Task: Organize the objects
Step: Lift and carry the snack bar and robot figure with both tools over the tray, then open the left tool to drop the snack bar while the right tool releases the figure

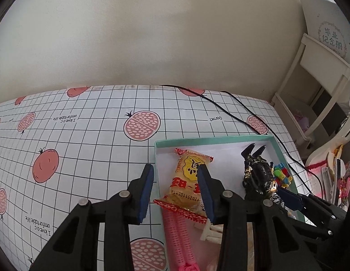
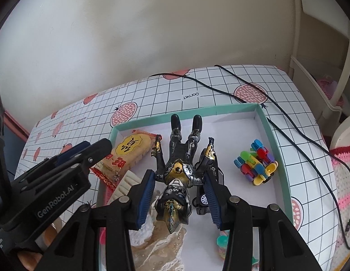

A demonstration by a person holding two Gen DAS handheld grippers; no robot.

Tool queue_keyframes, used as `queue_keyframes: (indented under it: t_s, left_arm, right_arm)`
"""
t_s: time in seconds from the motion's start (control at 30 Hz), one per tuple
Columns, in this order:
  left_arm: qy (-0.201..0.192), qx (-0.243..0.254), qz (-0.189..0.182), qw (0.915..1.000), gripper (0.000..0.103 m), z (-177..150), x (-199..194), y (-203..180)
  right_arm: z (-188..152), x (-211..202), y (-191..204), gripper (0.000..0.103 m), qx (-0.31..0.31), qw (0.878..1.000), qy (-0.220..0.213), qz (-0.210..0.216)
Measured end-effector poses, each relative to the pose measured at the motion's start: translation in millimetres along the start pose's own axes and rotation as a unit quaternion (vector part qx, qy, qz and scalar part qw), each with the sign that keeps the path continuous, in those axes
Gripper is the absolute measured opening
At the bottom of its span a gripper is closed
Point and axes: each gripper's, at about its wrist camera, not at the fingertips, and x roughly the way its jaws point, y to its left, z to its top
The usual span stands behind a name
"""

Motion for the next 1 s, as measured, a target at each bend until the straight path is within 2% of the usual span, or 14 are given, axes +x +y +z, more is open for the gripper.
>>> queue_keyframes:
  t_s: [0.23,0.4,0.9,1.0]
  left_arm:
    - [-0.005,0.000,0.034,0.9994,0.041,1.8,-8.8,5.3]
    - [0.017,-0.020,0.051,0.9983,0.041,-1.8,-1.5,14.9]
    - [0.039,-0.047,0.064,0.9961,0.047,-4.9,2.6,30.7]
    - [0.033,-0.048,0.064,0.9962,0.056,-3.1,-2.5,31.3]
  right_arm:
    - [-1.2,4.5,-3.4,0.047,0.005,1.000,-0.004,-0.003]
    - [-0.7,4.5,-1.0,0.047,0.000,1.000,-0.007,-0.007]
    - [2.0,-1.6,0.0,0.048,0.002,1.000,-0.016,-0.003]
    - [5.1,-8.5,1.1,0.048,0.002,1.000,-0.026,-0.006]
